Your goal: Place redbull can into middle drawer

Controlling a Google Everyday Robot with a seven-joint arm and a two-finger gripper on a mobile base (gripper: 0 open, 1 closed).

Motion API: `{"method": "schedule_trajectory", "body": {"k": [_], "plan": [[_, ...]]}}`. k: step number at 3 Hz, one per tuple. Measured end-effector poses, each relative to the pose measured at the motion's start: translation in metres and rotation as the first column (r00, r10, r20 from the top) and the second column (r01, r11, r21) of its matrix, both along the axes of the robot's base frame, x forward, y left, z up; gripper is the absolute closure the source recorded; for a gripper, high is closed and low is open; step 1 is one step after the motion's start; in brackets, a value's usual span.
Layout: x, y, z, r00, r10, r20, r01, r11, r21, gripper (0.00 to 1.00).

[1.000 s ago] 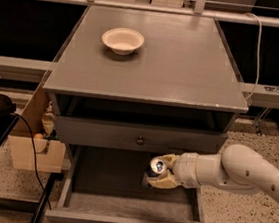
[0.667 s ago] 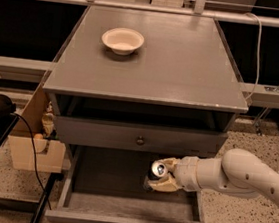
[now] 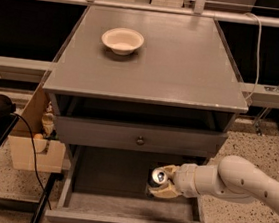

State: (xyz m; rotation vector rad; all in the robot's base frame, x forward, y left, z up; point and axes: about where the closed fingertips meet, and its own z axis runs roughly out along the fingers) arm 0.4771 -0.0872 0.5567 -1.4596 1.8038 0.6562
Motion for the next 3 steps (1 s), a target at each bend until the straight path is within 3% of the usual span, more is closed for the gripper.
{"method": "schedule_trajectory", "body": {"k": [2, 3], "plan": [[0.013, 0.002, -0.064, 0.9997, 0.021, -0.015, -0.021, 0.999, -0.033, 1.0], [0.023, 0.002, -0.119, 0.9991, 0.024, -0.036, -0.026, 0.998, -0.058, 1.0]]}}
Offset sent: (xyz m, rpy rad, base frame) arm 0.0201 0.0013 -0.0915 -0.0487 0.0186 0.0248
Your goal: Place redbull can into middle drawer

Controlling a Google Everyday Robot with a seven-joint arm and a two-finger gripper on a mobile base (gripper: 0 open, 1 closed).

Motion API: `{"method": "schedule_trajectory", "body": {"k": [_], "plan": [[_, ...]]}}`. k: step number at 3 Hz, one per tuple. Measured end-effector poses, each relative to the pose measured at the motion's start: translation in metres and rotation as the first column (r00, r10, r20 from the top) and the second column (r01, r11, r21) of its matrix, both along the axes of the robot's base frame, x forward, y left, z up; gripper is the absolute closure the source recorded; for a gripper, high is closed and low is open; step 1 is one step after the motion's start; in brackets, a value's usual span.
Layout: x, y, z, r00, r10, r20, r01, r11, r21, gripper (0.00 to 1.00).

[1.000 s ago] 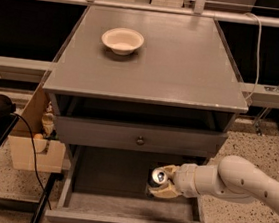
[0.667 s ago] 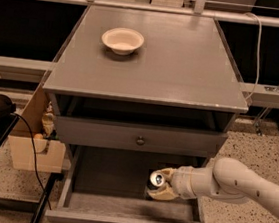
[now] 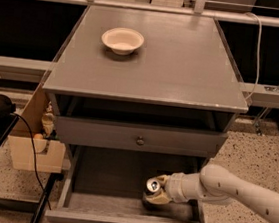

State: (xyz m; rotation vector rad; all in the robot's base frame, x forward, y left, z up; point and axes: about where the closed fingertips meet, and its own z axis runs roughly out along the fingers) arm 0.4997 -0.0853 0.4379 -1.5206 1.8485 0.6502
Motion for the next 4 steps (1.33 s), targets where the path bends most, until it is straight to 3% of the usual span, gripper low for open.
{"method": "schedule_trajectory", "body": {"k": [2, 3, 4], "plan": [[0.001, -0.002, -0.002, 1.0, -0.006, 0.004, 0.007, 1.0, -0.012, 1.0], [0.004, -0.014, -0.029, 0.9996, -0.014, 0.023, 0.015, 0.999, -0.046, 1.0], [0.004, -0.015, -0.031, 0.9996, -0.014, 0.025, 0.015, 0.999, -0.046, 1.0]]}}
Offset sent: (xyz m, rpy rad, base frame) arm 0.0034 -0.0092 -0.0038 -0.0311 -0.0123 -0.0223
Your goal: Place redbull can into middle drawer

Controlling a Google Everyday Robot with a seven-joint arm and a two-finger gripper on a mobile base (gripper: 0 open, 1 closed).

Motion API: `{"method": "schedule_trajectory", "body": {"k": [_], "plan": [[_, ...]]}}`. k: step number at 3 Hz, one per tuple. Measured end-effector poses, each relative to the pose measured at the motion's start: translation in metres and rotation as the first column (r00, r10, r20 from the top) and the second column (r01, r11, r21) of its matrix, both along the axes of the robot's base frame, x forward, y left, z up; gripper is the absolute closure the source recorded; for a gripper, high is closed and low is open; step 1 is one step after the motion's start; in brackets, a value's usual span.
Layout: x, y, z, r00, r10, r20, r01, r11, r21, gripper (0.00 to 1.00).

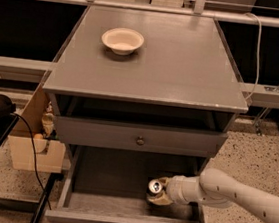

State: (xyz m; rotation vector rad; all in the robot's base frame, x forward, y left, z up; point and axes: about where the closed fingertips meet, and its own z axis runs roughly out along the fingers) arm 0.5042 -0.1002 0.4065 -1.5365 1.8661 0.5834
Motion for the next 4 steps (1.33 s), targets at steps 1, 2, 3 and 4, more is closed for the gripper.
{"method": "schedule_trajectory", "body": {"k": [1, 2, 3, 4], "plan": [[0.0, 0.0, 0.0, 1.0, 0.0, 0.0, 0.0, 1.0, 0.0, 0.82], [0.0, 0.0001, 0.0, 1.0, 0.0, 0.0, 0.0, 1.0, 0.0, 0.57], [0.0, 0.0001, 0.0, 1.0, 0.0, 0.0, 0.0, 1.0, 0.0, 0.36], [0.0, 0.0001, -0.0001, 1.0, 0.0, 0.0, 0.0, 1.0, 0.0, 0.11]]}}
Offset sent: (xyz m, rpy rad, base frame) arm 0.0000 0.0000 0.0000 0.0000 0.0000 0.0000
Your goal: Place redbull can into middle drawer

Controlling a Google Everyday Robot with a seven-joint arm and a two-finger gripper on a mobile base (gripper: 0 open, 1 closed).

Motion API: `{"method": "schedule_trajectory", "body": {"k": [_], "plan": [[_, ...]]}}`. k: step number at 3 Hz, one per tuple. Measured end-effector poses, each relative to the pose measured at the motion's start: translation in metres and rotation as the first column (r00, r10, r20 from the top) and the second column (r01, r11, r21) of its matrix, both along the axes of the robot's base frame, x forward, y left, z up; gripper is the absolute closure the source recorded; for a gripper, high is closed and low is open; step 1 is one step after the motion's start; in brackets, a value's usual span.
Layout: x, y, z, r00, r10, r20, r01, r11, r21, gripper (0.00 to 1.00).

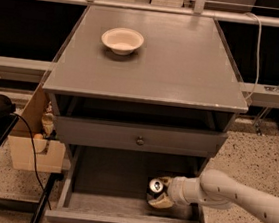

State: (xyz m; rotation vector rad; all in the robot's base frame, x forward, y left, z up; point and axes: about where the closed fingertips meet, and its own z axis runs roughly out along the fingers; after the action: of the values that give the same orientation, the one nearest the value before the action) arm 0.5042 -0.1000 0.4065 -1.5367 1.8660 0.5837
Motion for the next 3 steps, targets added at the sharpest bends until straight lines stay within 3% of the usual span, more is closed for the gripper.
{"method": "schedule_trajectory", "body": {"k": [1, 3], "plan": [[0.0, 0.0, 0.0, 1.0, 0.0, 0.0, 0.0, 1.0, 0.0, 0.0], [0.011, 0.004, 0.001, 0.9997, 0.025, 0.009, -0.025, 1.0, 0.006, 0.0]]}}
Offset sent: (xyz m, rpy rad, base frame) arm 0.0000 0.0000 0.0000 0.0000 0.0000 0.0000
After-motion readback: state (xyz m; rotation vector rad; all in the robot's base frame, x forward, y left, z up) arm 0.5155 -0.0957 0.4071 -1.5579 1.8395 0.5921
